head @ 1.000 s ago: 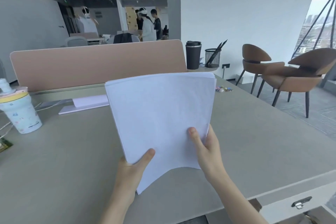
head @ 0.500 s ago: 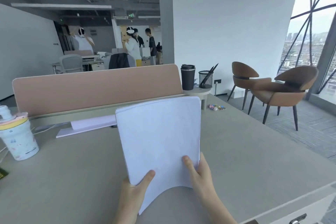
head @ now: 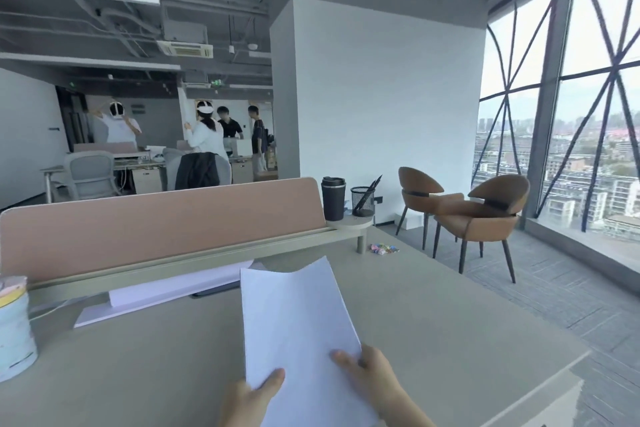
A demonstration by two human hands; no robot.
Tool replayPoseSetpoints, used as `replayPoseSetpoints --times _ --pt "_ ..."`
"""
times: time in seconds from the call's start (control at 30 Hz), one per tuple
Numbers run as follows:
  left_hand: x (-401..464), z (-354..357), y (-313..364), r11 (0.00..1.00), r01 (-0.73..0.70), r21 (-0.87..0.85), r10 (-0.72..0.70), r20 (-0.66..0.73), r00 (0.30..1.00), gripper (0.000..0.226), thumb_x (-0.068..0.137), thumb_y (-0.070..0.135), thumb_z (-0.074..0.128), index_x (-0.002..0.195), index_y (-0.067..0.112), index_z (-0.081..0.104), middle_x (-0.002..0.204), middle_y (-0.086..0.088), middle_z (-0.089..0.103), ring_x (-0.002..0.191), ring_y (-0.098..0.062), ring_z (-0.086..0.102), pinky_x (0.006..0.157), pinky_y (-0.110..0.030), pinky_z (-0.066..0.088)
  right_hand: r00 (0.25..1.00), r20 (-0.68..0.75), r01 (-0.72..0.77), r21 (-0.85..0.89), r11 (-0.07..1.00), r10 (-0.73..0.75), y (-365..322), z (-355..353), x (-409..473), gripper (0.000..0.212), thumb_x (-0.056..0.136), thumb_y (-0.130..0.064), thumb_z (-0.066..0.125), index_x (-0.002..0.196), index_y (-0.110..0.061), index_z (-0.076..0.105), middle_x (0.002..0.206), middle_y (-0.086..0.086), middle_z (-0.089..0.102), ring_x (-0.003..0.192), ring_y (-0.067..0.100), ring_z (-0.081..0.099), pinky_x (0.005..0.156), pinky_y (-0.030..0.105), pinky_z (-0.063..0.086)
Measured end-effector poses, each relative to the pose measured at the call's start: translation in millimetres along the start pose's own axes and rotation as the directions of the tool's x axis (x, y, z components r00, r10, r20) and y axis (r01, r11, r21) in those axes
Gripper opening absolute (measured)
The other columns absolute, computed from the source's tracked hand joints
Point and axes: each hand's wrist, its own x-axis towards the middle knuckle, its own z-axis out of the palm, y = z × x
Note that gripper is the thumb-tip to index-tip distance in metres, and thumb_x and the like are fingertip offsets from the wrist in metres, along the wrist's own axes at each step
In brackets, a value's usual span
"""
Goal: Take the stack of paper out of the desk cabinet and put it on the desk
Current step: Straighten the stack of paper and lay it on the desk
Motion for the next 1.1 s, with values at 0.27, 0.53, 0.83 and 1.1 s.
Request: replayPoseSetpoints --times 0.27,0.53,0.83,1.1 --pt "43 39 -31 0.971 0.238 -0.001 -0.234 0.173 0.957 0.024 0.086 0.029 0.072 0.098 0.009 0.068 0.083 0.006 0.065 0.077 -0.016 0.062 0.066 -0.029 0.045 0.976 -0.157 -0.146 0.032 0.989 0.149 7 -31 23 0.04 0.089 -0.046 0.056 0.067 -0.017 0.038 0.068 -0.001 0.039 0.066 0.02 0.038 0.062 0.032 0.029" --pt "121 174 -47 0.95 0.308 -0.051 -0.291 0.208 0.934 0.018 0.091 0.025 0.063 0.096 0.008 0.067 0.094 -0.007 0.072 0.079 -0.023 0.07 0.057 -0.028 0.05 0.933 -0.324 -0.225 -0.176 0.958 0.159 61 -124 128 0.042 0.1 -0.023 0.044 0.061 -0.016 0.031 0.059 0.0 0.038 0.059 0.022 0.035 0.055 0.033 0.023" --pt "200 288 -68 0.966 0.256 0.04 -0.259 0.135 0.957 0.025 0.077 0.031 0.056 0.076 0.008 0.046 0.072 -0.003 0.045 0.061 -0.024 0.047 0.057 -0.032 0.039 0.951 -0.31 -0.19 -0.561 0.805 0.009 83 -192 228 0.039 0.103 -0.029 0.034 0.068 -0.013 0.04 0.078 0.008 0.056 0.081 0.031 0.052 0.068 0.035 0.038" --pt "215 329 -54 0.832 -0.032 0.553 -0.088 0.189 0.978 0.02 0.082 0.031 0.048 0.079 0.011 0.048 0.079 -0.002 0.061 0.073 -0.026 0.06 0.063 -0.033 0.047 0.968 -0.242 -0.215 -0.668 0.712 0.066 88 -240 271 0.031 0.102 -0.034 0.032 0.086 -0.015 0.051 0.108 0.013 0.069 0.105 0.034 0.062 0.073 0.033 0.041"
